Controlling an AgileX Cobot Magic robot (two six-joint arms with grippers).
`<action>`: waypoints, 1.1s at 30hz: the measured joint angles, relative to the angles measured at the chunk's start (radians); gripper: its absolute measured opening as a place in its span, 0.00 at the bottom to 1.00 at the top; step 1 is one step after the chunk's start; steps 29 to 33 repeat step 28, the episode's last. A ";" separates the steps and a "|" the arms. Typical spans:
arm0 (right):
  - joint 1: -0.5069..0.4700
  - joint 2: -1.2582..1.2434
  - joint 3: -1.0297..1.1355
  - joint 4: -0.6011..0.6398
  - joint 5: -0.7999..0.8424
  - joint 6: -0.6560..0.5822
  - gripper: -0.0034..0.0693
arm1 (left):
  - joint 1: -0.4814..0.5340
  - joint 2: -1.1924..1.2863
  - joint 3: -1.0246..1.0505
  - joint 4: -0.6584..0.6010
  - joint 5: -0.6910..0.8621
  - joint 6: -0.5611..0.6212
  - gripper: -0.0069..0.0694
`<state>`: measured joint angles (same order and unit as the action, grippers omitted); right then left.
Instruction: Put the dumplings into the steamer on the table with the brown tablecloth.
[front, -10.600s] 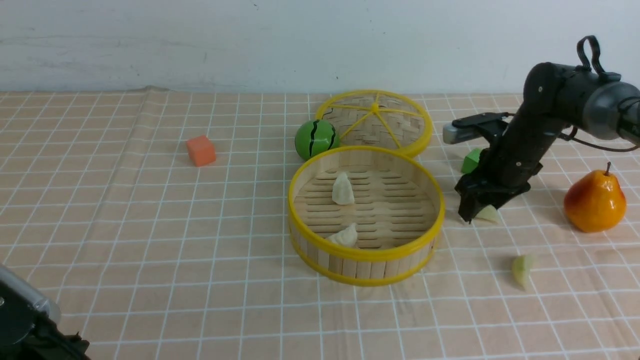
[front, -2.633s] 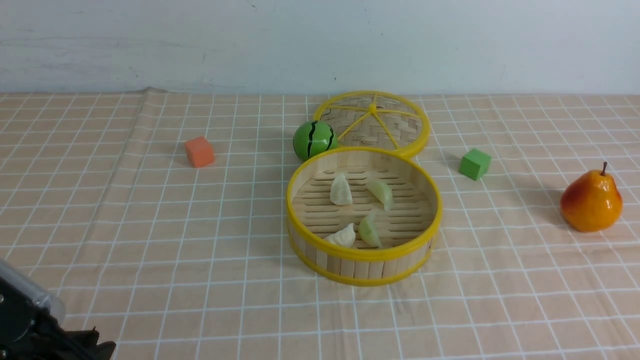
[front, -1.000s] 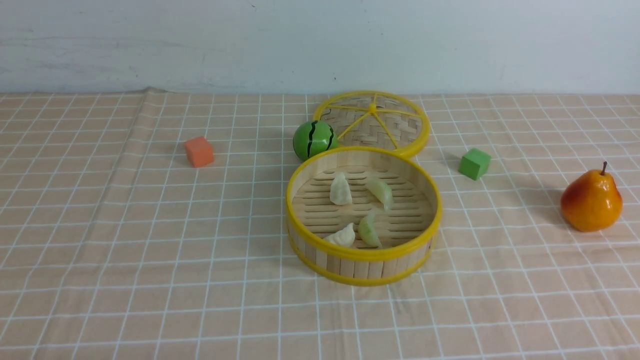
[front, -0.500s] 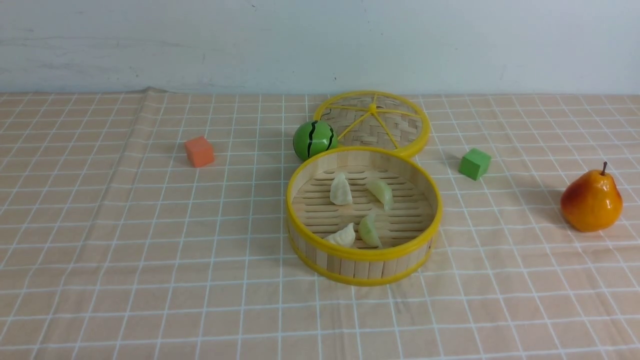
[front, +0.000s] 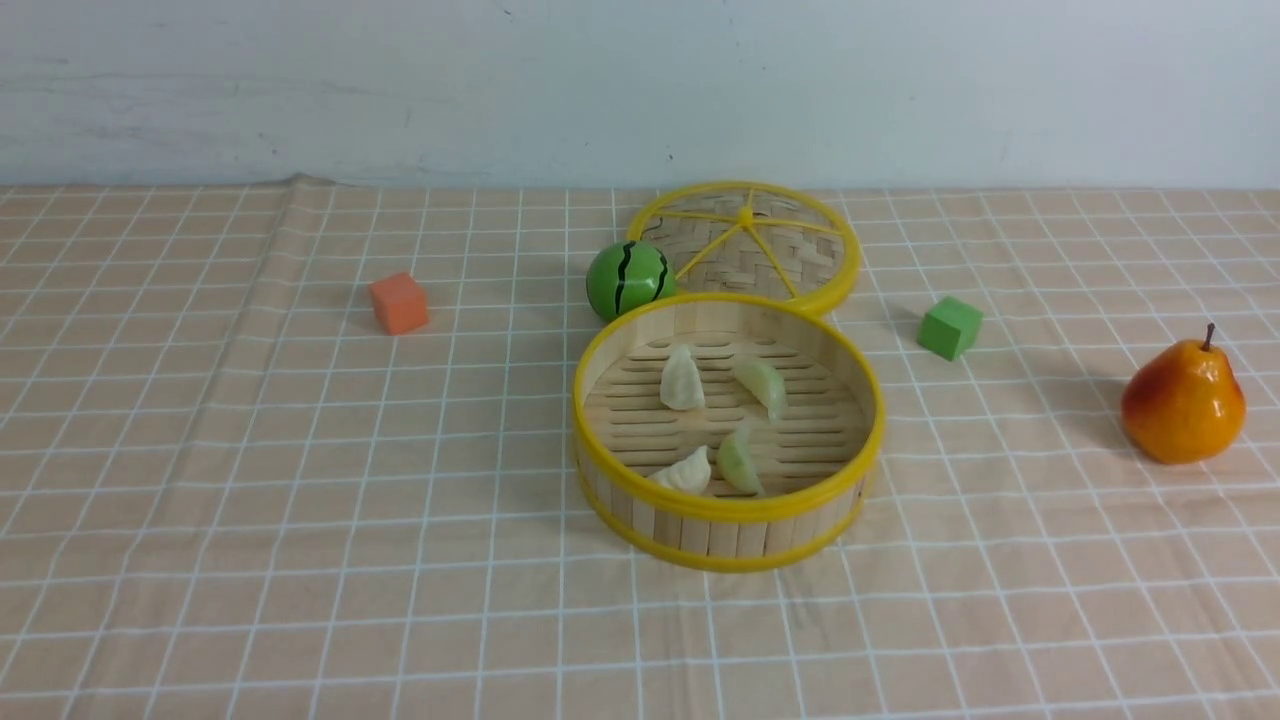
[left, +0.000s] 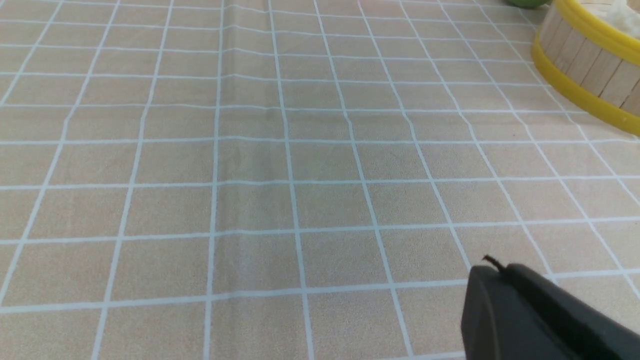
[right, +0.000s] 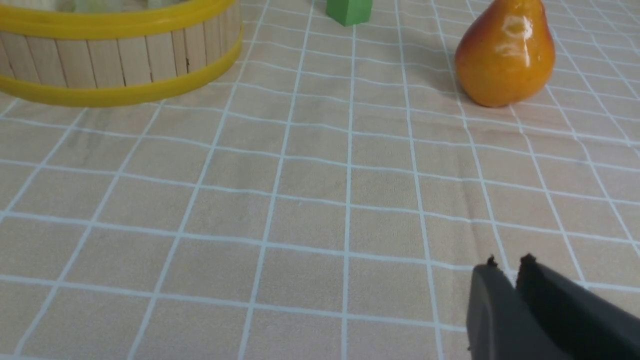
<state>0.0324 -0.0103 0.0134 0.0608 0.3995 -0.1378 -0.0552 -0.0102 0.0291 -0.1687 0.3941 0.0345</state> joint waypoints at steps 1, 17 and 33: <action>0.000 0.000 0.000 0.000 0.000 0.000 0.16 | 0.000 0.000 0.000 0.000 0.000 0.000 0.07; 0.000 0.000 0.000 0.000 0.000 0.000 0.18 | 0.000 0.000 0.000 0.000 0.000 0.000 0.07; 0.000 0.000 0.000 0.000 0.000 0.000 0.20 | 0.000 0.000 0.000 0.000 0.000 0.000 0.07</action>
